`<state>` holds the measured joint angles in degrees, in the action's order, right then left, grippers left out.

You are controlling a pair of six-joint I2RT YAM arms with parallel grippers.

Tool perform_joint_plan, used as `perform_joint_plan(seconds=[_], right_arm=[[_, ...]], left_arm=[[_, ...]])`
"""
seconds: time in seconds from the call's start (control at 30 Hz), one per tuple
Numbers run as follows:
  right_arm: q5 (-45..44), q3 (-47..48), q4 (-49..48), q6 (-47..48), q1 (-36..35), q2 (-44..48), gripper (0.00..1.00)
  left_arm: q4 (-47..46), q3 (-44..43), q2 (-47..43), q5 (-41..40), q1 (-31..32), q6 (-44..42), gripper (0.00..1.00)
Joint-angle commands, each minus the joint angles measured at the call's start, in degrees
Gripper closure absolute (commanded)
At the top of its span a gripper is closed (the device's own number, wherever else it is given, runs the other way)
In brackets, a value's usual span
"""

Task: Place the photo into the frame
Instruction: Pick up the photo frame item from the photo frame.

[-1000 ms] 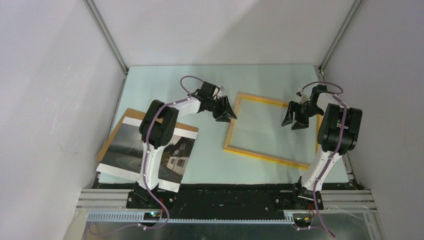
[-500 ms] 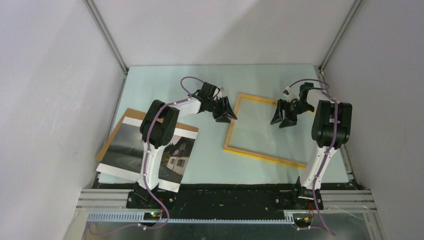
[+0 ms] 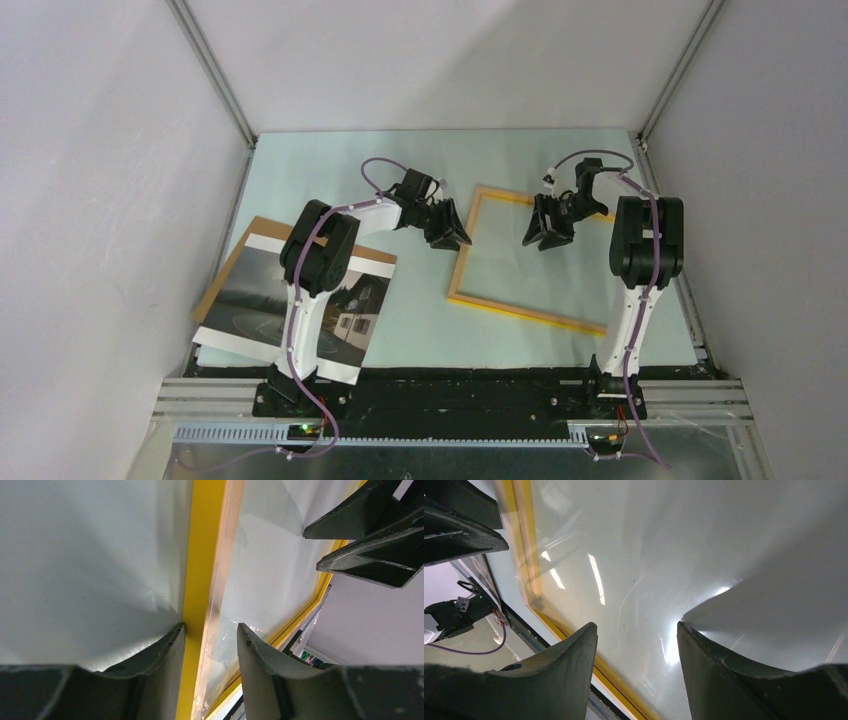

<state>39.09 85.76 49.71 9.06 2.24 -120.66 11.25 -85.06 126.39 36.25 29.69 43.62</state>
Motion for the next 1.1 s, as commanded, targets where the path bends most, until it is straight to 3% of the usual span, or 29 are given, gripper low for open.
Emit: perform_joint_plan(seconds=[0.0,0.43,0.57,0.67,1.07], right_arm=[[-0.73,3.03,0.23,1.29,-2.01,-1.49,0.37],[-0.34,5.86,0.56,0.62,-6.98,-2.72,0.37],[-0.34,5.47,0.68,0.81,-6.83,-1.33,0.36],[-0.40,5.71,1.26,0.94,-6.58,-0.27,0.34],[-1.03,7.91,4.64,2.55,-2.79,4.40,0.30]], left_arm=[[-1.05,0.48,-0.70,0.19,0.34,0.95,0.55],[-0.98,-1.71,1.77,0.95,0.64,1.44,0.69],[-1.08,-1.98,2.39,0.75,0.71,1.18,0.81],[-1.07,-1.97,2.30,0.47,0.59,0.70,0.97],[-1.26,0.09,-0.72,-0.62,-3.29,-1.76,1.00]])
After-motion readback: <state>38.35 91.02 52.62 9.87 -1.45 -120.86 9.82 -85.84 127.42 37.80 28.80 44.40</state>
